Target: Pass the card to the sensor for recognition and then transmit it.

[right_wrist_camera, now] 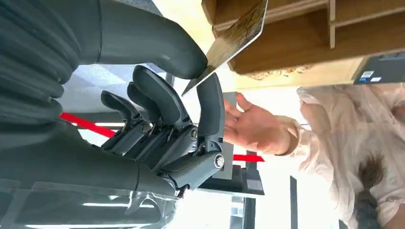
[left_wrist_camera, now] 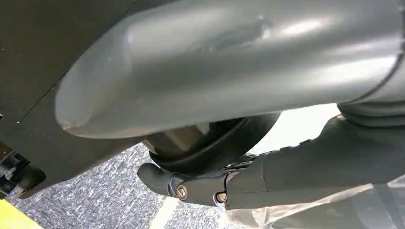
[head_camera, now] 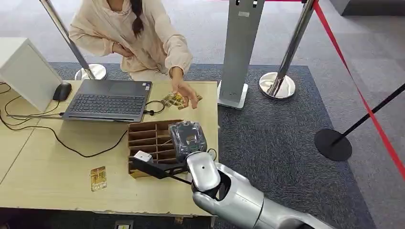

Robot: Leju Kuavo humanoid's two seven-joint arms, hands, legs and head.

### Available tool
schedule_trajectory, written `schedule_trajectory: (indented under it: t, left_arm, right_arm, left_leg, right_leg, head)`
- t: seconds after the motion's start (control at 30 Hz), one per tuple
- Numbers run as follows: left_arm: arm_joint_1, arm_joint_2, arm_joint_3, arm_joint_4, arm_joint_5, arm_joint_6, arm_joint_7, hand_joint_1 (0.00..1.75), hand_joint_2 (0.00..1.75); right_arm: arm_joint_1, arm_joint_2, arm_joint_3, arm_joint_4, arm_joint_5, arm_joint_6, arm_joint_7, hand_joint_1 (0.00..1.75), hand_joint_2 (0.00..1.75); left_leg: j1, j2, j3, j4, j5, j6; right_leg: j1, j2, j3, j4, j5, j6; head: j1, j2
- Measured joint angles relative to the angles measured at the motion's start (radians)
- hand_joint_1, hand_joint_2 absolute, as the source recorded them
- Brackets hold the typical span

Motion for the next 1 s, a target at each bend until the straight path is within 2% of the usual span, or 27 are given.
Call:
schedule_trajectory:
  t: [0.13, 0.23, 0.57, 0.7, 1.0]
  left_arm:
    - [0.000, -0.001, 0.001, 0.000, 0.004, 0.000, -0.009, 0.00, 0.00]
    - [0.001, -0.001, 0.002, 0.000, 0.010, 0.000, -0.016, 0.00, 0.00]
    - [0.002, -0.004, 0.003, 0.000, 0.018, -0.011, -0.031, 0.00, 0.00]
    - [0.001, -0.004, 0.003, 0.000, 0.017, -0.013, -0.031, 0.00, 0.00]
    - [0.001, -0.005, 0.003, 0.000, 0.018, -0.013, -0.032, 0.00, 0.00]
  right_arm:
    - [-0.004, -0.002, -0.005, -0.029, 0.017, 0.021, 0.000, 1.66, 1.75]
    - [-0.009, -0.003, -0.013, -0.061, 0.031, 0.048, 0.000, 1.75, 1.75]
    - [-0.096, 0.005, -0.059, -0.150, 0.060, 0.146, 0.000, 1.75, 1.75]
    - [-0.133, 0.013, -0.074, -0.137, 0.029, 0.134, 0.000, 1.75, 1.75]
    - [-0.187, 0.041, -0.084, -0.051, -0.053, 0.059, 0.000, 1.75, 1.75]
  left_leg:
    - [0.000, 0.000, 0.000, 0.000, 0.000, 0.000]
    - [0.000, 0.000, 0.000, 0.000, 0.000, 0.000]
    - [0.000, 0.000, 0.000, 0.000, 0.000, 0.000]
    - [0.000, 0.000, 0.000, 0.000, 0.000, 0.000]
    - [0.000, -0.001, 0.000, 0.000, 0.000, 0.000]
  right_leg:
    - [0.000, 0.000, 0.000, 0.000, 0.000, 0.000]
    - [0.000, 0.000, 0.000, 0.000, 0.000, 0.000]
    - [0.000, 0.000, 0.000, 0.000, 0.000, 0.000]
    - [0.000, 0.000, 0.000, 0.000, 0.000, 0.000]
    - [0.000, 0.000, 0.000, 0.000, 0.000, 0.000]
  head:
    - [0.000, 0.000]
    - [0.000, 0.000]
    - [0.000, 0.000]
    - [0.000, 0.000]
    - [0.000, 0.000]
